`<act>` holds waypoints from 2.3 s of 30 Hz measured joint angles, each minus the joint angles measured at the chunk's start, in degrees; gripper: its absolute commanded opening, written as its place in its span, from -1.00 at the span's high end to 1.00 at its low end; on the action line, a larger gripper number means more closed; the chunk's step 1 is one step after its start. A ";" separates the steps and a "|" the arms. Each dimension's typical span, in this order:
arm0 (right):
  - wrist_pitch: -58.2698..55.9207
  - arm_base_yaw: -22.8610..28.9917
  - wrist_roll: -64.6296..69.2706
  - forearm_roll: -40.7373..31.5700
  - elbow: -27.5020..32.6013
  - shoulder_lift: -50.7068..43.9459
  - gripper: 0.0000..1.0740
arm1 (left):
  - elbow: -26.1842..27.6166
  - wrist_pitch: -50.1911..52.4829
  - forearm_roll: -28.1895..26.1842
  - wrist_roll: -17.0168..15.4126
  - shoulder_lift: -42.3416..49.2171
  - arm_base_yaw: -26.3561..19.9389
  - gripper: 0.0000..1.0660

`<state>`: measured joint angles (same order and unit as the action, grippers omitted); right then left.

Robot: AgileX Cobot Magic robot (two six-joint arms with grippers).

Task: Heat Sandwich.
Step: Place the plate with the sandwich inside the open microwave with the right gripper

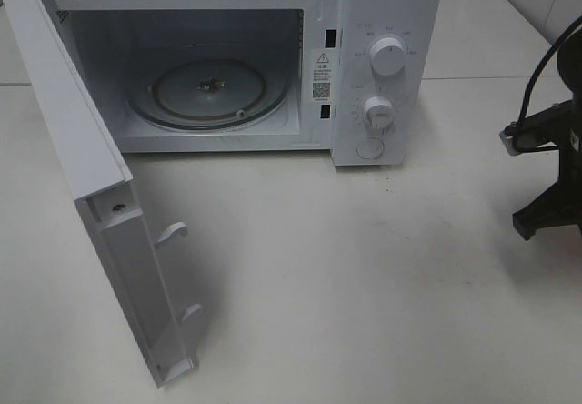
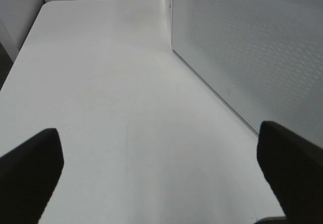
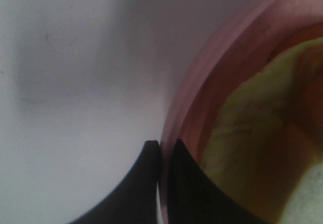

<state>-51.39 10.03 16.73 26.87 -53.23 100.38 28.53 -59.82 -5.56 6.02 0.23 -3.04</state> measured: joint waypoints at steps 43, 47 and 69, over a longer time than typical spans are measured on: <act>-9.91 33.75 -0.40 -3.27 4.81 -16.10 0.97 | 0.00 0.00 0.00 0.00 0.00 0.00 -0.90; -9.91 37.18 -1.38 -3.27 5.04 -17.48 0.97 | 0.00 0.00 0.00 0.00 0.00 0.00 -0.90; -10.83 53.69 -17.88 -6.02 5.16 -18.56 0.96 | 0.00 0.00 0.00 0.00 0.00 0.00 -0.90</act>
<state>-62.22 63.71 -1.15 20.86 -48.07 81.82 28.53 -59.82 -5.56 6.02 0.23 -3.04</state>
